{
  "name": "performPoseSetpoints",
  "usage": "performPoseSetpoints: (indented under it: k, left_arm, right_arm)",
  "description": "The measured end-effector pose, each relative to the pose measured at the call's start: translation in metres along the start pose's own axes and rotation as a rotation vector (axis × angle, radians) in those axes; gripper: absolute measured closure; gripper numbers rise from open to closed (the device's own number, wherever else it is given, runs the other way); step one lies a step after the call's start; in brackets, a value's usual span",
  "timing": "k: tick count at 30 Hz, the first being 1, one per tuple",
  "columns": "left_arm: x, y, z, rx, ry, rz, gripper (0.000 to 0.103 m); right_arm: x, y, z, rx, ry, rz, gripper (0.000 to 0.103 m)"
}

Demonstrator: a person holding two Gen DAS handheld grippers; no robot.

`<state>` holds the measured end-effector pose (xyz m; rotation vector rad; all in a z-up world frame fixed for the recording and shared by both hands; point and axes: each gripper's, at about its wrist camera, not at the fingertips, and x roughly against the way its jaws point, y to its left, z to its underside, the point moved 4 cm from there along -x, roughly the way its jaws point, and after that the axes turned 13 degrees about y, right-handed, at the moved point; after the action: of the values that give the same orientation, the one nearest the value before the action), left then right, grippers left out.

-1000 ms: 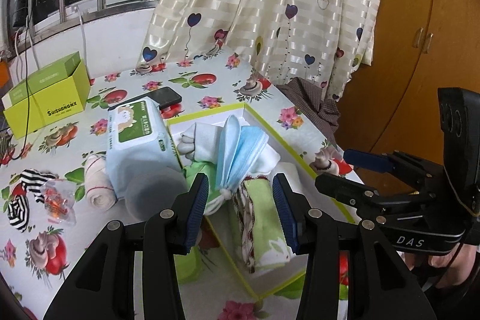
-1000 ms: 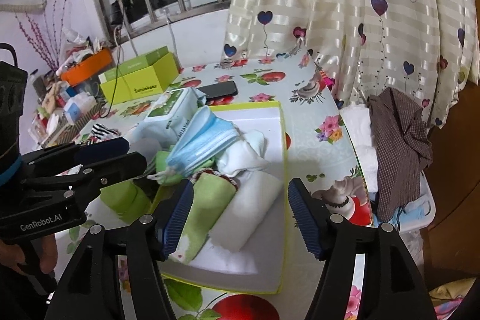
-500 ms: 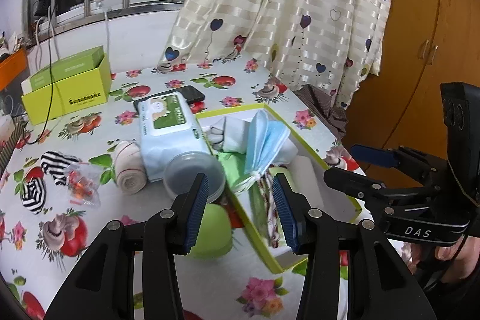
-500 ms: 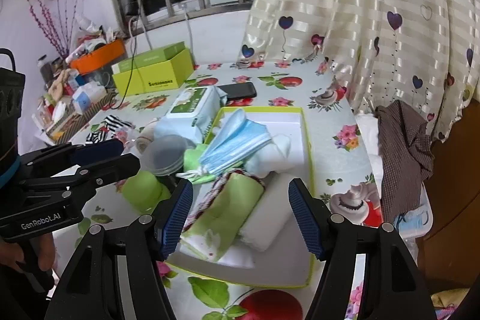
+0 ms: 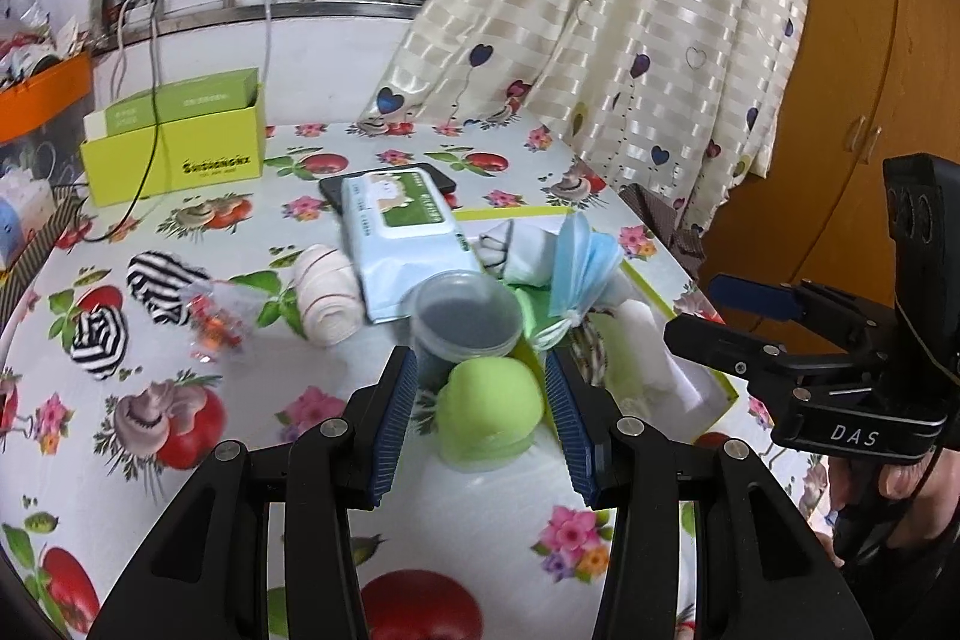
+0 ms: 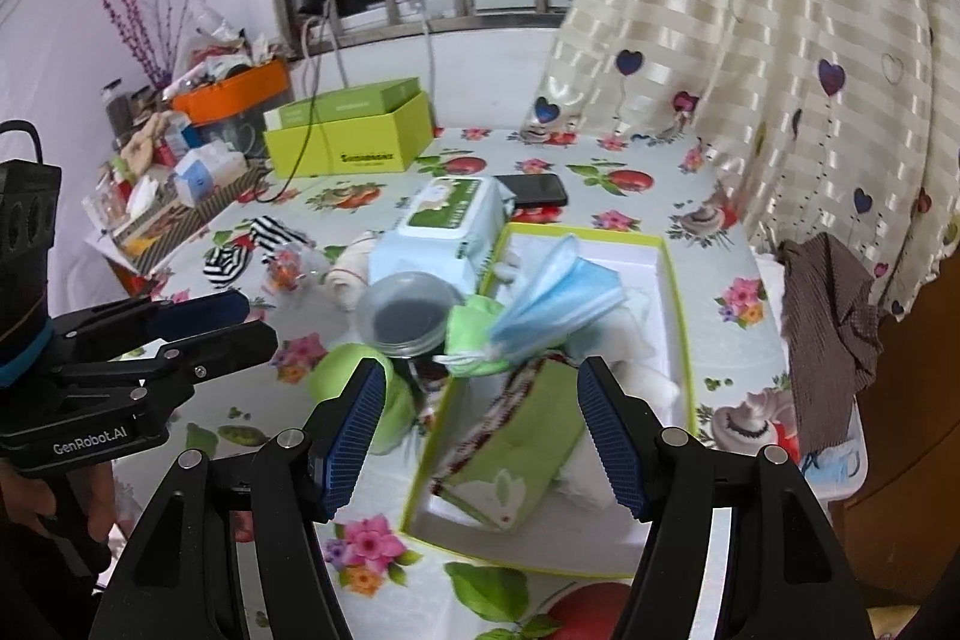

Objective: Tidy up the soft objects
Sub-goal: 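Withdraw both grippers from the tray toward the striped socks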

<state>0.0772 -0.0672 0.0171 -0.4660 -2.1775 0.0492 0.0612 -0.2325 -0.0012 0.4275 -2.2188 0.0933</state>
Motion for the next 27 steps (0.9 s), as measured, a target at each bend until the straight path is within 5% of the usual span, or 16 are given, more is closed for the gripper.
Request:
performPoseSetpoints:
  k: [27]
  left_arm:
    - [0.006, 0.114, 0.035, 0.218, 0.034, -0.087, 0.057]
  right_arm:
    - [-0.045, 0.091, -0.025, 0.183, 0.077, -0.078, 0.036]
